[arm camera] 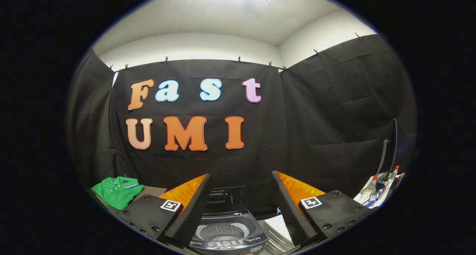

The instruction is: Put the clothes into the washing machine and then close the washing machine lid.

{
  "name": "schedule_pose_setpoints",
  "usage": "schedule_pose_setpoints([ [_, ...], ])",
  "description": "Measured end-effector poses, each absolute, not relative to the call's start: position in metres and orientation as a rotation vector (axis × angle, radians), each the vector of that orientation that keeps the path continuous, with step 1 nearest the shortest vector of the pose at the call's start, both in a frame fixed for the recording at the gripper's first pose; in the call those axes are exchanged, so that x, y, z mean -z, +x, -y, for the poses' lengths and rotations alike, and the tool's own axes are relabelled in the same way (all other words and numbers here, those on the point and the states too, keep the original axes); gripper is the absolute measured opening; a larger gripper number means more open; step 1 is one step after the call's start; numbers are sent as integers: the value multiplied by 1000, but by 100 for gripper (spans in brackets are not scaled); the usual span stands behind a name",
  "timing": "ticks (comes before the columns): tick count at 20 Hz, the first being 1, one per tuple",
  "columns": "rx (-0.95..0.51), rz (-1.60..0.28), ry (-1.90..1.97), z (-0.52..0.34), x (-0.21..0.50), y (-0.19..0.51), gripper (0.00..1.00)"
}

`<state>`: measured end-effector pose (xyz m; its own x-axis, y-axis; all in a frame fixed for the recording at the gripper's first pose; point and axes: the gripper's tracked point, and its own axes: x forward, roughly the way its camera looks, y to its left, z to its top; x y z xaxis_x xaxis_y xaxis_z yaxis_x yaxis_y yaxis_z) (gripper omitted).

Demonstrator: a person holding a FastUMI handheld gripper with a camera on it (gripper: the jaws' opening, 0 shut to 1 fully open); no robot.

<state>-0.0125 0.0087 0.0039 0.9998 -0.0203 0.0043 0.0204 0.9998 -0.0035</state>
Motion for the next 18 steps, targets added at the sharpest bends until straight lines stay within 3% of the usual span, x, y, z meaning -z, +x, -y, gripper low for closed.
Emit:
schedule_pose_setpoints([
  [11, -13, 6, 8, -34, -8, -6, 98],
  [15, 60, 20, 66, -40, -12, 8, 98],
  [18, -23, 22, 38, -80, -14, 16, 98],
])
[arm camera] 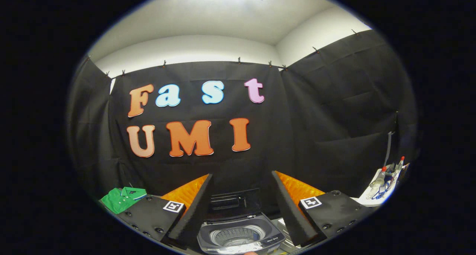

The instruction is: Put the clothes into the washing machine and then close the washing machine lid.

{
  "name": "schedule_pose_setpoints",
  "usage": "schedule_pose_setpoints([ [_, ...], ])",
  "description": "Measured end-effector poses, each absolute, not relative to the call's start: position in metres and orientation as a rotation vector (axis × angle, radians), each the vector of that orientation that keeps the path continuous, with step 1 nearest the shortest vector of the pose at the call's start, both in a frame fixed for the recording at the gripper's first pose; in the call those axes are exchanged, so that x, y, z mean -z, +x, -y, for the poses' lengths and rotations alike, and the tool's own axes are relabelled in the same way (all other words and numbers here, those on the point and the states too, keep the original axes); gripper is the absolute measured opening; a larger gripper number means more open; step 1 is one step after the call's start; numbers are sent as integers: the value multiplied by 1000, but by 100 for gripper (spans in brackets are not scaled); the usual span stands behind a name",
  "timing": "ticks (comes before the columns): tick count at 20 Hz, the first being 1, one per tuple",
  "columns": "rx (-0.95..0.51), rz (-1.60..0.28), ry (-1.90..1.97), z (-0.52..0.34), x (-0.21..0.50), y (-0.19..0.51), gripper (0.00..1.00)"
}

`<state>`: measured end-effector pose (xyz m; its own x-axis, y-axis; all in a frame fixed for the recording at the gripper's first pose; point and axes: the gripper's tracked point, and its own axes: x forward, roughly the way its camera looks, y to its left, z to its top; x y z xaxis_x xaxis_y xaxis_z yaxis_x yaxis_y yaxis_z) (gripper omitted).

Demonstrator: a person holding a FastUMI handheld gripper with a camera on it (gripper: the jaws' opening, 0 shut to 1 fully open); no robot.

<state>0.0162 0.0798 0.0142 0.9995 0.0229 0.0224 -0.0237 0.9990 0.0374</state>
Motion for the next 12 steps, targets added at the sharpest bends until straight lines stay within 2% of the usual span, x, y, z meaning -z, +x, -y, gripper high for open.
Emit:
schedule_pose_setpoints([
  [6, -191, 38, 99, -185, -25, 35, 98],
  [12, -390, -67, 155, -319, 3, 65, 98],
])
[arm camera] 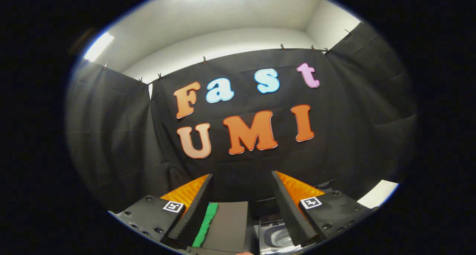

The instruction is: Put the clothes into the washing machine and then close the washing machine lid.

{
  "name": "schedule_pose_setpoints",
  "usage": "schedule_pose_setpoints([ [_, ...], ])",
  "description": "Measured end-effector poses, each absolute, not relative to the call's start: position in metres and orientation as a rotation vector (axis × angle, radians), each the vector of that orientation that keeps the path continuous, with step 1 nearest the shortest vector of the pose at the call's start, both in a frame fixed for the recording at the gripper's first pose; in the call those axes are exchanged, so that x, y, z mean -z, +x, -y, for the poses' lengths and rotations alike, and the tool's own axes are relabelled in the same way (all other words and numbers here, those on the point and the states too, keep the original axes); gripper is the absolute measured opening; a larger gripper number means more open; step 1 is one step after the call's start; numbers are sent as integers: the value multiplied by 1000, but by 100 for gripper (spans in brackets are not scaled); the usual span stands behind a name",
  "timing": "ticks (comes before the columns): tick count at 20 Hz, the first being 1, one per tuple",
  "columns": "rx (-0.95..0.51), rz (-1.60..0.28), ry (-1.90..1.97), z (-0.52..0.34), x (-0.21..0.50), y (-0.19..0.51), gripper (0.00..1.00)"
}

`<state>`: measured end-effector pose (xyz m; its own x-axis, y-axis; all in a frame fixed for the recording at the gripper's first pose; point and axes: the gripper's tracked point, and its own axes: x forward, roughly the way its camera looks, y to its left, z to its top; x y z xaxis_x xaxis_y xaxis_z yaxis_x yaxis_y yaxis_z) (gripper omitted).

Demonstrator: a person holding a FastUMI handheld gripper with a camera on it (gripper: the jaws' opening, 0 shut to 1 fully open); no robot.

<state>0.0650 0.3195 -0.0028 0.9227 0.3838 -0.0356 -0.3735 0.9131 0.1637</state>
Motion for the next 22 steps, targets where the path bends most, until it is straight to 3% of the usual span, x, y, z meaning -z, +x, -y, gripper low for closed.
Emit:
schedule_pose_setpoints([
  [8, -612, -335, 164, -502, 98, 60, 99],
  [14, -584, -530, 166, -564, 172, 62, 98],
  [22, -519, -660, 7, -573, 250, 56, 99],
])
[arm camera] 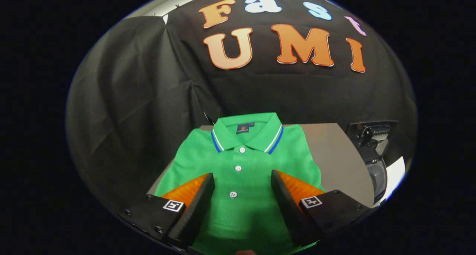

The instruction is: Put the clothes into the washing machine and then close the washing machine lid.

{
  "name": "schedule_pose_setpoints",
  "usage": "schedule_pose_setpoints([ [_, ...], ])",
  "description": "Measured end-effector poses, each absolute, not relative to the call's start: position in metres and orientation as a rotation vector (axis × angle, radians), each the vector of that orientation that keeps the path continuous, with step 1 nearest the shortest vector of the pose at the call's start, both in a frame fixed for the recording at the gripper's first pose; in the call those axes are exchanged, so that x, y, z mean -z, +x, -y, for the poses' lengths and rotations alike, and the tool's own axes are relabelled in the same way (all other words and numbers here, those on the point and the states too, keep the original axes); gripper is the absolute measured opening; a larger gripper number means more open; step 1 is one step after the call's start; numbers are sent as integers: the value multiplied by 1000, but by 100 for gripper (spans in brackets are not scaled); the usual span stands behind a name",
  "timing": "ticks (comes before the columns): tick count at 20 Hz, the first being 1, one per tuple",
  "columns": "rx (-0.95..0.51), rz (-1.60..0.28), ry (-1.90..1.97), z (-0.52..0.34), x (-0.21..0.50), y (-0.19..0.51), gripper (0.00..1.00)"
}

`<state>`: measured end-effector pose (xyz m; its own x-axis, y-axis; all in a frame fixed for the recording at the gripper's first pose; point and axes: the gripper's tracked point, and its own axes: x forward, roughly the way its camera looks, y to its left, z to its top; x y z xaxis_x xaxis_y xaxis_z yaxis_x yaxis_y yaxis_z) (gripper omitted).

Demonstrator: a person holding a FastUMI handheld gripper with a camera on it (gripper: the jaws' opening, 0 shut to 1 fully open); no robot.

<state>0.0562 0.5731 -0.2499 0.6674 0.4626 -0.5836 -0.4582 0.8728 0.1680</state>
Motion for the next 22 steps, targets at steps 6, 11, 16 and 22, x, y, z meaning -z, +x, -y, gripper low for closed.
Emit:
schedule_pose_setpoints([
  [6, -532, -569, -22, -571, 251, 54, 99],
  [11, -587, -588, -47, -570, 253, 52, 94],
  [16, -624, -600, -45, -569, 253, 49, 77],
  [22, -655, -581, -55, -572, 253, 47, 40],
])
